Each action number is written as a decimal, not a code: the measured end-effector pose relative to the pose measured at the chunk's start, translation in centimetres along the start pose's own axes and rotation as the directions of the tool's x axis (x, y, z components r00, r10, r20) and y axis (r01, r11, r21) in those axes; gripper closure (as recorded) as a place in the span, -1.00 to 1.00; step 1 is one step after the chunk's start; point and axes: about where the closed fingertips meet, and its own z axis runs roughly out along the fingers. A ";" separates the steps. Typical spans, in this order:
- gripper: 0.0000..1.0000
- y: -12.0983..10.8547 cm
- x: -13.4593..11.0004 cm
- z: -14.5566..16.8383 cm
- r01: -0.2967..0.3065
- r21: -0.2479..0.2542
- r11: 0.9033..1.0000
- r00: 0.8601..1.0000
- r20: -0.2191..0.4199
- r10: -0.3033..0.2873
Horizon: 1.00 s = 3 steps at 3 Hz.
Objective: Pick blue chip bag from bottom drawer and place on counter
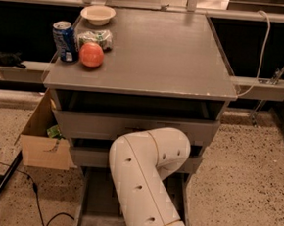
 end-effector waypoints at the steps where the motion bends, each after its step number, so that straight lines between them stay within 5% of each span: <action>1: -0.03 0.0 0.0 0.0 0.000 0.000 1.000 1.000 0.000 0.000; 3: 1.00 0.0 0.0 0.0 0.000 0.000 1.000 1.000 0.000 0.000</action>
Offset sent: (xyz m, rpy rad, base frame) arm 0.0000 0.0000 0.0000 0.0000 0.0000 0.0000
